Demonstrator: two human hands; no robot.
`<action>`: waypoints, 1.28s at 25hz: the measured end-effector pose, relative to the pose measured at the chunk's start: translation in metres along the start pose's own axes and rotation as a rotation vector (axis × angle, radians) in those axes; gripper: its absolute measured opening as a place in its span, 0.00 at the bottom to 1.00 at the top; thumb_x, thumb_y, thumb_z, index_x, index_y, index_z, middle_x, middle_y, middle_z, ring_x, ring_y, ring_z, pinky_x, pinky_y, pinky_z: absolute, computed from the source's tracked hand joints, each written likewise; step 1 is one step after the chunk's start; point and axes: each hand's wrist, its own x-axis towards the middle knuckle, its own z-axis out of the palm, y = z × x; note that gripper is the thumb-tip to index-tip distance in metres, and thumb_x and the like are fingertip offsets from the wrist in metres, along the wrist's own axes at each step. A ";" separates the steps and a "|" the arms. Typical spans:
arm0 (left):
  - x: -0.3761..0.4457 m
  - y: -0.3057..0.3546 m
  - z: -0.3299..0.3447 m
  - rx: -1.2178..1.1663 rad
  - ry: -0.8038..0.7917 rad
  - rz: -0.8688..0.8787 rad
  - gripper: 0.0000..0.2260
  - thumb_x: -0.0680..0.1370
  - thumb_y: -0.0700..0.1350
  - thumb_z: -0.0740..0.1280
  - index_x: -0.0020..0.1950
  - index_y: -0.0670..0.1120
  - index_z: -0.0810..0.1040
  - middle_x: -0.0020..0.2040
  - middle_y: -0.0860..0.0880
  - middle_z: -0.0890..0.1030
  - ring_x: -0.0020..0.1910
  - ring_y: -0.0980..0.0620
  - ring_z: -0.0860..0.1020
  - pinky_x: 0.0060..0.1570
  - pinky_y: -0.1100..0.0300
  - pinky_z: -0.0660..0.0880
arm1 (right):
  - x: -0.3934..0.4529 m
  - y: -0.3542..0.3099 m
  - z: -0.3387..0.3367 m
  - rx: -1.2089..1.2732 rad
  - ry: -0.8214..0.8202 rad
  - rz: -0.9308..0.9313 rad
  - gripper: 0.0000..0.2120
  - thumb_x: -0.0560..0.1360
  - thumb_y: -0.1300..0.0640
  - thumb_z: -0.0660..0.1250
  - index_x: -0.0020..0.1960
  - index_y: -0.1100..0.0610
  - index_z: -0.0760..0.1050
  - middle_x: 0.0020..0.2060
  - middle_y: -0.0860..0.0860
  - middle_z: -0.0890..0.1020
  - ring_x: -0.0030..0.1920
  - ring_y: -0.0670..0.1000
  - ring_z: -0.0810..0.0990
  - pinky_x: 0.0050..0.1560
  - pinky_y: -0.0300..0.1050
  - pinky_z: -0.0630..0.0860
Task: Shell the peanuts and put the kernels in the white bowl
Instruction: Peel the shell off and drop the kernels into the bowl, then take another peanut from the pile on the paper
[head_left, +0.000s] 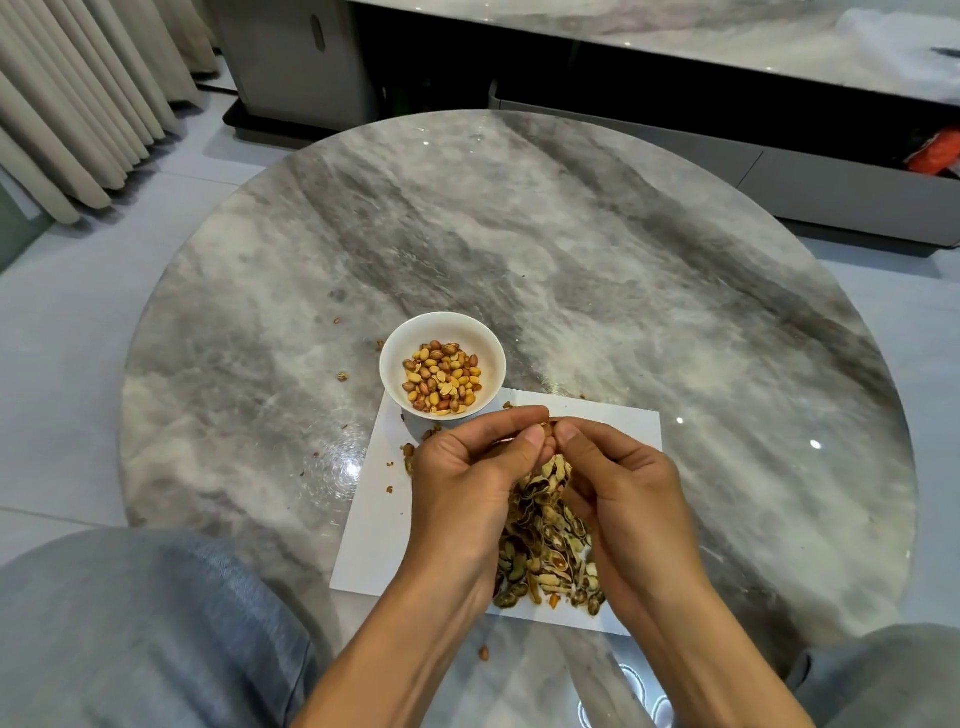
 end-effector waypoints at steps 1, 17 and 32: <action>0.000 0.000 0.000 0.031 0.002 0.013 0.10 0.75 0.31 0.70 0.45 0.44 0.86 0.43 0.44 0.87 0.45 0.50 0.85 0.47 0.64 0.80 | 0.001 0.002 0.001 0.051 -0.013 0.072 0.06 0.76 0.60 0.70 0.44 0.56 0.86 0.39 0.52 0.84 0.32 0.45 0.73 0.33 0.39 0.68; 0.013 -0.005 -0.016 0.480 0.096 0.087 0.08 0.74 0.41 0.74 0.48 0.54 0.87 0.42 0.53 0.86 0.43 0.59 0.82 0.41 0.71 0.74 | 0.015 0.005 -0.010 0.434 -0.030 0.471 0.14 0.75 0.70 0.58 0.55 0.69 0.79 0.43 0.59 0.85 0.27 0.46 0.69 0.25 0.38 0.70; 0.011 -0.024 -0.008 -0.364 0.061 -0.438 0.12 0.81 0.42 0.62 0.54 0.35 0.81 0.47 0.40 0.83 0.51 0.44 0.79 0.47 0.56 0.77 | 0.005 -0.012 -0.004 0.404 -0.127 0.316 0.18 0.74 0.67 0.56 0.59 0.67 0.79 0.53 0.62 0.85 0.29 0.45 0.75 0.34 0.39 0.71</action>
